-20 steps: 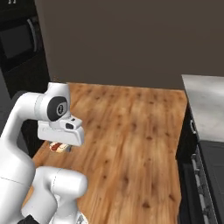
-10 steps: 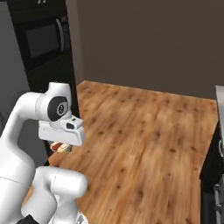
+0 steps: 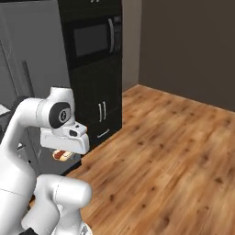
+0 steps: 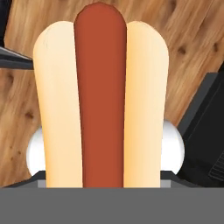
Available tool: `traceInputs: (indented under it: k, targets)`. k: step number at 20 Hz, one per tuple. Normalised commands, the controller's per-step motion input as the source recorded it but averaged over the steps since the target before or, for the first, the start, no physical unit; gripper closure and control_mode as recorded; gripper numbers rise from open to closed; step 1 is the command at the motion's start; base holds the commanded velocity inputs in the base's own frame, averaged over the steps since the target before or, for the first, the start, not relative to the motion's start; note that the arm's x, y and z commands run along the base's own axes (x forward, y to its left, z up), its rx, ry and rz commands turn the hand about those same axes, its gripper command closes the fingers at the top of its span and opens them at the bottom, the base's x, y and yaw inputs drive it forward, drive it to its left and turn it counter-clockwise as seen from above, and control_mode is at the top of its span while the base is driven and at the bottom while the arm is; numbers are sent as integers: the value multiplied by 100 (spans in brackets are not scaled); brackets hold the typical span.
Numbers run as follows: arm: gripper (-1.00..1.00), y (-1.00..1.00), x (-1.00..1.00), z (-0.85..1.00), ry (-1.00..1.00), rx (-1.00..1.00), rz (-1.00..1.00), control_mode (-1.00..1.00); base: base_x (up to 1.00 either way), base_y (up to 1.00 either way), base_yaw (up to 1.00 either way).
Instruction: Store the hot dog in the freezer for long-term storage. Close the freezer door after placing the cooked food.
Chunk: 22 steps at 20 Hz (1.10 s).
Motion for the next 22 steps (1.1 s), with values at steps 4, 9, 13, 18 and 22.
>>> traceInputs:
  k: [4, 9, 13, 18, 22]
  targets:
    - [100, 0, 0, 0, 0, 0, 0, 100, 14, -52, 48]
    - [100, 0, 0, 0, 0, 0, 0, 100, 18, -38, 41]
    - [100, 0, 0, 0, 0, 0, 0, 100, 33, -20, 41]
    - [100, 0, 0, 0, 0, 0, 0, 100, 57, -9, 35]
    - [100, 0, 0, 0, 0, 0, 0, 100, 47, -16, 17]
